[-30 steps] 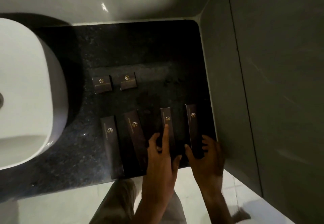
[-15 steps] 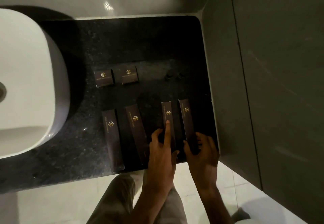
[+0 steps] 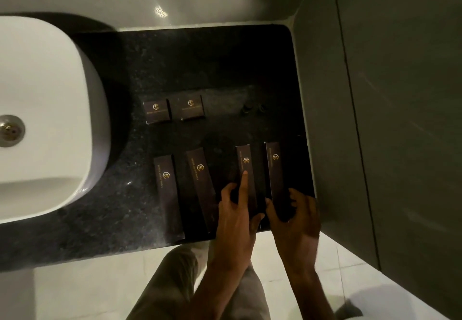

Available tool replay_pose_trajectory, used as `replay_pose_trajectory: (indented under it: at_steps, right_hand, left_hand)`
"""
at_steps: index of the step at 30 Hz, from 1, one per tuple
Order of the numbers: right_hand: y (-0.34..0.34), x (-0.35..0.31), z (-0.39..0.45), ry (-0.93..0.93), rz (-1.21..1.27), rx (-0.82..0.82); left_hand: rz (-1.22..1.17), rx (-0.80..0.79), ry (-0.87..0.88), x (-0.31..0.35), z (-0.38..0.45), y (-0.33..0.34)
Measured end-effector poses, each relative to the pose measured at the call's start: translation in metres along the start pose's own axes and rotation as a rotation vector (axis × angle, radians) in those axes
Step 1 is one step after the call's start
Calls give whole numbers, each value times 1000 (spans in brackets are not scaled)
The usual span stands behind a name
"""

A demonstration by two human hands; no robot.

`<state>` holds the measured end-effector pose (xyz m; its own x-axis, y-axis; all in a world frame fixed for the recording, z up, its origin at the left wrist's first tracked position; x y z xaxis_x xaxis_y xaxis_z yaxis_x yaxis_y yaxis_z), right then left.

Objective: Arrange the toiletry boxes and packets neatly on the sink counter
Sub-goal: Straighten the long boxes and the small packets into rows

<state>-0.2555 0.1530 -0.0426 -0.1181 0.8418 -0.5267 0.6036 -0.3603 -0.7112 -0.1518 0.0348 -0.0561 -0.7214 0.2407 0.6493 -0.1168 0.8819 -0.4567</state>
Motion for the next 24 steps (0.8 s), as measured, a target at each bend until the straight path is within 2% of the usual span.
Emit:
replay_pose_trajectory:
  at_steps: [2, 4, 7, 9, 11, 14, 18, 24]
  right_hand:
    - [-11, -16, -10, -78, -30, 83]
    - [-10, -37, -22, -190, -12, 76]
    - [29, -73, -38, -307, -46, -135]
    - [62, -88, -45, -323, -82, -291]
    - [94, -98, -49, -328, -115, -408]
    - [111, -93, -41, -239, -160, -507]
    - [123, -83, -40, -173, -179, -522]
    - [120, -74, -44, -220, -115, -447]
  left_hand:
    - [-39, 50, 18, 0, -10, -13]
    - [-75, 147, 15, -9, -27, -35]
    - [-58, 278, -73, -48, -54, -78]
    - [70, 337, -119, -77, -63, -102]
    - [171, 315, -166, -109, -69, -112]
    - [214, 217, -157, -125, -65, -108]
    - [216, 222, -124, -139, -67, -105]
    - [197, 264, -95, -137, -69, -106]
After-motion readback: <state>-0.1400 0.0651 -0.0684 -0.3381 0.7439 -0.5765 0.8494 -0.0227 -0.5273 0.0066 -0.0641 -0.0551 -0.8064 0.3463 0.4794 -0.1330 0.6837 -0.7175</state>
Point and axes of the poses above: each hand's wrist, its own z-axis towards the middle knuckle, its own y-axis out of the palm, x = y × z, the point moved 7 cm from there along z, towards the middle knuckle, and after that the axes turned 15 degrees about -x, right-handed, at the moved point
